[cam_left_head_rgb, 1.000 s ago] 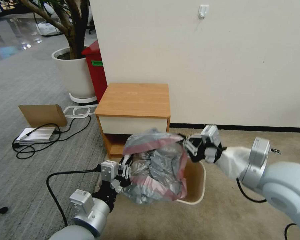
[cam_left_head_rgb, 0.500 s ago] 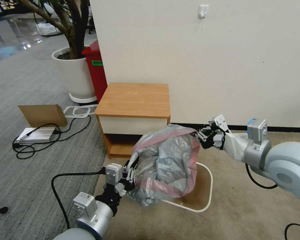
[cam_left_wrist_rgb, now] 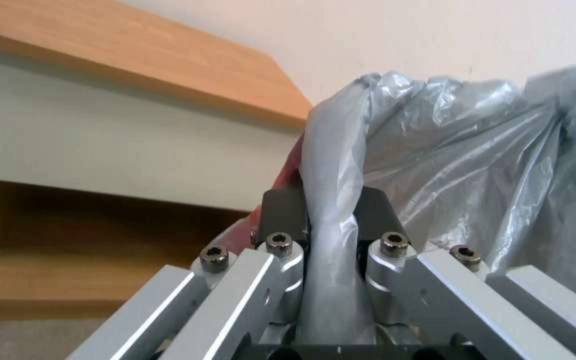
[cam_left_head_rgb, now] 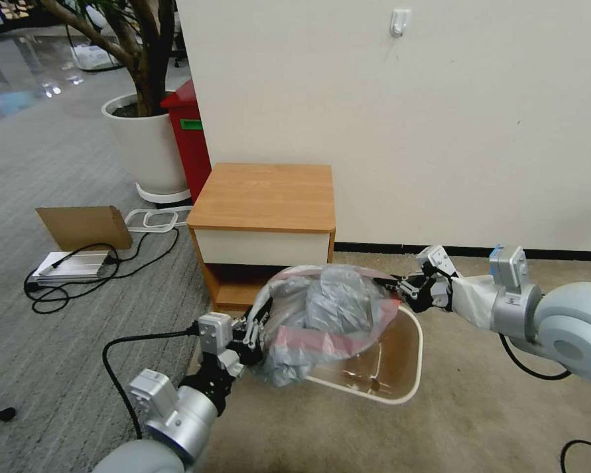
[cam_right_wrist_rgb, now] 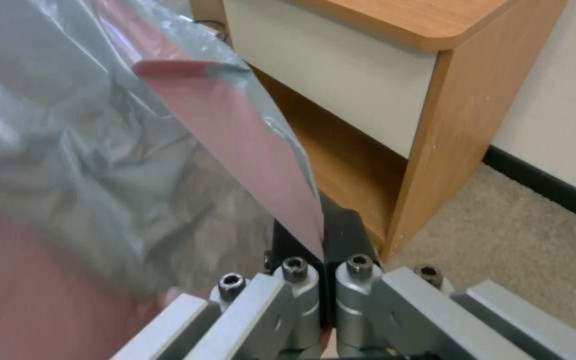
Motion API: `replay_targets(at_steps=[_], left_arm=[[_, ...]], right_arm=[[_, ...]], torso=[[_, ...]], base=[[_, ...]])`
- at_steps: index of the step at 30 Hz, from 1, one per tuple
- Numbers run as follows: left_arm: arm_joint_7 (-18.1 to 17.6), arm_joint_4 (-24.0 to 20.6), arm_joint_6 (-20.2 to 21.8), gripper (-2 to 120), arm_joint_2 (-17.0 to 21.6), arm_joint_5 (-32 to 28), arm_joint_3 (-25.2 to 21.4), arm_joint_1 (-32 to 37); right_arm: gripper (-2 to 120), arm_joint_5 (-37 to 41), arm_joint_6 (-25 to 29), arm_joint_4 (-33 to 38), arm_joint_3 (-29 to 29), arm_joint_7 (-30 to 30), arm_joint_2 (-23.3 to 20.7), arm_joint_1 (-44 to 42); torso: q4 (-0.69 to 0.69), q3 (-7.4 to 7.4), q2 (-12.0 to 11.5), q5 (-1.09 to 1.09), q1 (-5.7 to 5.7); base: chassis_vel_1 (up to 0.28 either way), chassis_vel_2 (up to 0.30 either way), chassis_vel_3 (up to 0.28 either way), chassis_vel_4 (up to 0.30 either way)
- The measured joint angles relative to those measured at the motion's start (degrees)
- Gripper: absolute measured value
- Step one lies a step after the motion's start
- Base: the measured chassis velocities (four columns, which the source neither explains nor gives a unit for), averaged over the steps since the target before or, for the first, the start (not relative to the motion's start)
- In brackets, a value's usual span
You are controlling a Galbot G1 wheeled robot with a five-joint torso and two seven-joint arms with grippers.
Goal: Pick up the garbage bag from the table and place it over the trash can.
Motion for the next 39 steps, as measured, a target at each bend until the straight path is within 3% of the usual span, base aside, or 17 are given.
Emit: replay_targets(at_steps=[15, 24, 27, 29, 32, 34, 36, 37, 38, 39], left_arm=[[-0.77, 2.74, -0.36, 7, -0.08, -5.15, -2.20, -1.82], [-1.22, 3.96, -0.56, 7, 0.28, -5.08, -2.61, -2.51], [-1.30, 4.59, -0.60, 7, 0.38, -4.88, -2.92, -3.02], [-1.33, 4.72, -0.62, 7, 0.42, -4.84, -3.03, -3.14], [-2.30, 5.55, -0.86, 7, 0.54, -4.40, -3.29, -3.71], [-2.90, 5.80, -1.27, 7, 0.54, -4.05, -3.28, -3.88], [-4.35, 6.40, -2.48, 7, 0.44, -2.79, -3.17, -4.34], [-5.54, 6.67, -3.50, 7, 0.37, -1.70, -2.98, -4.59], [-5.54, 6.67, -3.50, 7, 0.37, -1.70, -2.98, -4.59], [-6.44, 6.89, -4.56, 7, 0.34, -0.53, -2.82, -4.76]], right_arm=[[0, 3.18, 0.16, -1.01, 0.94, 1.71, 0.24, -0.19], [28, 11.05, 0.16, -0.43, 5.80, 5.09, 2.58, 0.13], [45, 14.01, 0.18, 0.46, 10.40, 6.96, 3.49, -0.19], [47, 14.93, 0.19, 0.81, 11.57, 7.81, 3.64, -0.24], [62, 18.84, 0.31, 3.83, 15.65, 13.68, 4.85, -1.00], [65, 20.05, 0.36, 5.02, 15.95, 15.68, 5.27, -1.32], [74, 25.75, 1.19, 10.01, 15.09, 25.02, 7.05, -2.25], [80, 30.71, 2.86, 13.48, 13.31, 33.28, 8.54, -2.78], [80, 30.71, 2.86, 13.48, 13.31, 33.28, 8.54, -2.78], [84, 35.51, 4.28, 14.72, 11.77, 39.91, 10.07, -3.21]], torso=[[0.00, 0.00, 0.00, 0.00, 0.00], [0.00, 0.00, 0.00, -0.01, 0.01], [0.00, 0.00, 0.00, 0.00, 0.01], [0.00, 0.00, 0.00, 0.00, 0.00], [0.00, 0.00, 0.00, -0.01, 0.00], [0.00, 0.00, 0.00, -0.01, 0.00], [0.01, 0.00, 0.00, -0.01, 0.00], [0.01, 0.00, 0.00, -0.02, 0.00], [0.01, 0.00, 0.00, -0.02, 0.00], [0.00, -0.01, 0.00, -0.04, 0.01]], base=[[0.000, 0.000, 0.000, 0.000], [0.000, 0.000, 0.000, 0.000], [0.000, 0.000, 0.000, 0.000], [0.000, 0.000, 0.000, 0.000], [0.000, 0.000, 0.000, 0.000], [0.000, 0.000, 0.000, 0.000], [0.000, 0.000, 0.000, 0.000], [0.000, 0.000, 0.000, 0.000], [0.000, 0.000, 0.000, 0.000], [0.000, 0.000, 0.000, 0.000]])
